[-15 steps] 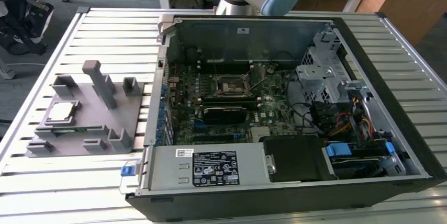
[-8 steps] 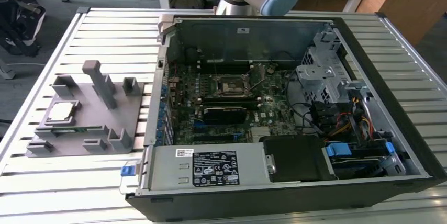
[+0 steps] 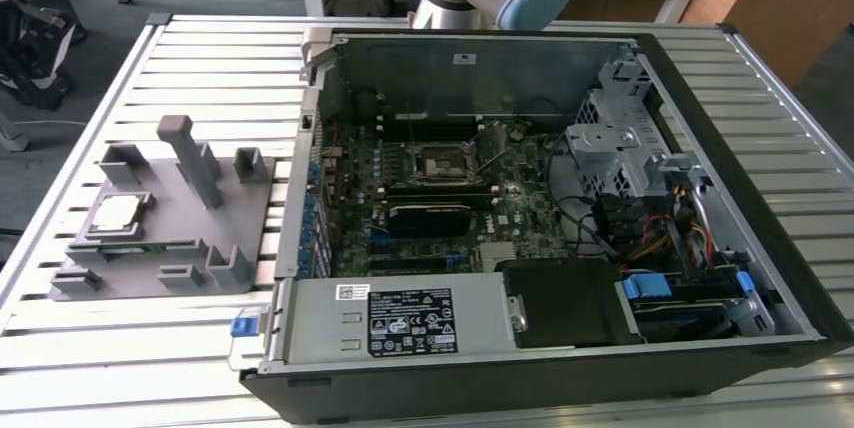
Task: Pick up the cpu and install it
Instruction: 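Pick up the cpu and move it towards the insertion slot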
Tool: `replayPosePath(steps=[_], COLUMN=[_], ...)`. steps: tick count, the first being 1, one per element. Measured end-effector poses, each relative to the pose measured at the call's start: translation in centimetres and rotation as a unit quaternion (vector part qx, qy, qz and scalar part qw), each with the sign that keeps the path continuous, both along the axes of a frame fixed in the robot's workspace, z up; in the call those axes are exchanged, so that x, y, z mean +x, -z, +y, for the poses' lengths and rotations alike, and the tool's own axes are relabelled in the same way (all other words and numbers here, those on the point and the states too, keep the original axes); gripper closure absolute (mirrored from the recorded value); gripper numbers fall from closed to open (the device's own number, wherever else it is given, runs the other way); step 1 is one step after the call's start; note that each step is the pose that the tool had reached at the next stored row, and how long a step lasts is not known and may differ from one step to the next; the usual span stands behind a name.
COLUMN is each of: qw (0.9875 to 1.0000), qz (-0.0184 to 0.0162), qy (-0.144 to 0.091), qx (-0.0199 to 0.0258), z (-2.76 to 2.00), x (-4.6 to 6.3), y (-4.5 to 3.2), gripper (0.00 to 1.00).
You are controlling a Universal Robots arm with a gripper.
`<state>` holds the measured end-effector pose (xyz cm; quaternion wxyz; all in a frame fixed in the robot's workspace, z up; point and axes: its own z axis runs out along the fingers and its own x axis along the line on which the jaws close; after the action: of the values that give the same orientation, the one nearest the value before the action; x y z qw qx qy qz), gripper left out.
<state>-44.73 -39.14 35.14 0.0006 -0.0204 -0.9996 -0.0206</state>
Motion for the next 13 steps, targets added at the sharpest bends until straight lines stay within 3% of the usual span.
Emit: replayPosePath(steps=[13], qw=[1.0000], qz=[0.0025], qy=[0.000], qx=[0.0000], z=[-0.01], x=[-0.93], y=[0.57], gripper=[0.89])
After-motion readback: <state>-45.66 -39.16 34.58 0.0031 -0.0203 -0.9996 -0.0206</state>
